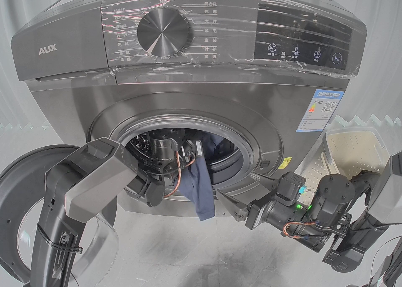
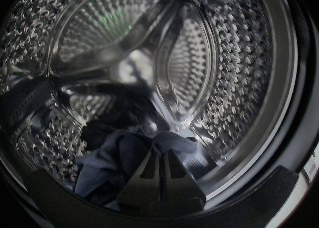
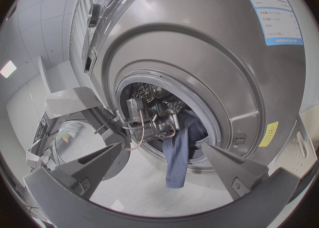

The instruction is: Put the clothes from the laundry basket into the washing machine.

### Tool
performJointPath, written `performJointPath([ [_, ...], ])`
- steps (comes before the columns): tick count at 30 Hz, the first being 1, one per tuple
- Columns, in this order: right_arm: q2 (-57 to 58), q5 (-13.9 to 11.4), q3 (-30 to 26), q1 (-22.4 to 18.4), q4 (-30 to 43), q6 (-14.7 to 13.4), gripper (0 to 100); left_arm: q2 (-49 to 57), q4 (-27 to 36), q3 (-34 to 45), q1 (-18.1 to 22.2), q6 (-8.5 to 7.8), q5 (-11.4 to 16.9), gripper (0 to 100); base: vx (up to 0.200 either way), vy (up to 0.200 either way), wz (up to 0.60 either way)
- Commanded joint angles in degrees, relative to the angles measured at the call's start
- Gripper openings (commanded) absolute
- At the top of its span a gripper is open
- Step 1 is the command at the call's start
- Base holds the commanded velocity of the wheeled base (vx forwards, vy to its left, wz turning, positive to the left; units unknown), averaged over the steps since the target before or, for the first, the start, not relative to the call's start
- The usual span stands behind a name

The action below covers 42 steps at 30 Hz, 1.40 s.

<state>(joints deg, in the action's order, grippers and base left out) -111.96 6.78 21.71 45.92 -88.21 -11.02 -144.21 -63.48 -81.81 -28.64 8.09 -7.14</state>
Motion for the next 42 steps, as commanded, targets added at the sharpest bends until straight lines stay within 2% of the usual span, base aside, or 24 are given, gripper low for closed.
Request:
performJointPath([
  [1, -0.01, -0.01, 0.09, 0.04, -0.03, 0.03, 100, -0.63, -0.16, -6.43, 2.18, 0.52, -1.12, 0, 0.000, 0.000, 0.00],
  [6, -0.10, -0.01, 0.09, 0.04, -0.03, -0.05, 100, -1.42, -0.24, -8.01, 2.44, 0.61, -1.82, 0, 0.000, 0.000, 0.00],
  [8, -0.10, -0.01, 0.00, 0.04, -0.03, 0.03, 100, -0.45, 0.63, -3.97, 1.92, 2.10, -1.82, 0, 0.000, 0.000, 0.00],
  [9, -0.10, -0.01, 0.00, 0.04, -0.03, -0.05, 100, 0.25, 0.63, -2.39, 1.74, 2.80, -1.82, 100, 0.000, 0.000, 0.00],
  [11, -0.10, -0.01, 0.00, 0.04, -0.03, 0.03, 100, 1.66, 0.72, 0.78, 0.86, 3.77, -1.73, 100, 0.000, 0.000, 0.00],
  [14, -0.19, -0.01, 0.00, 0.04, -0.03, 0.03, 100, 2.62, 0.81, 4.82, -0.54, 3.86, -0.94, 100, 0.000, 0.000, 0.00],
  [19, -0.10, -0.01, 0.00, 0.04, -0.03, 0.03, 100, 3.59, 1.34, 10.09, -2.13, 2.98, 0.11, 100, 0.000, 0.000, 0.00],
  [23, -0.10, -0.01, -0.09, 0.04, -0.03, -0.05, 100, 3.06, 1.34, 12.11, -2.92, 1.40, 0.55, 100, 0.000, 0.000, 0.00],
  [30, -0.19, -0.01, -0.18, -0.04, -0.03, -0.05, 100, -1.51, 0.81, 11.41, -1.86, -0.01, 0.29, 100, 0.000, 0.000, 0.00],
  [35, -0.19, -0.01, 0.00, -0.04, -0.03, 0.03, 100, -1.68, 0.99, 11.76, -1.07, -0.27, 0.02, 100, 0.000, 0.000, 0.00],
  [36, -0.28, -0.01, 0.09, -0.04, -0.03, -0.05, 100, -1.68, 1.07, 11.76, -0.98, -0.36, 0.02, 0, 0.000, 0.000, 0.00],
  [42, -0.81, 0.08, 0.44, -0.04, -0.12, 0.03, 100, -1.42, 0.99, 10.09, -0.98, -0.01, 0.02, 0, 0.000, 0.000, 0.00],
])
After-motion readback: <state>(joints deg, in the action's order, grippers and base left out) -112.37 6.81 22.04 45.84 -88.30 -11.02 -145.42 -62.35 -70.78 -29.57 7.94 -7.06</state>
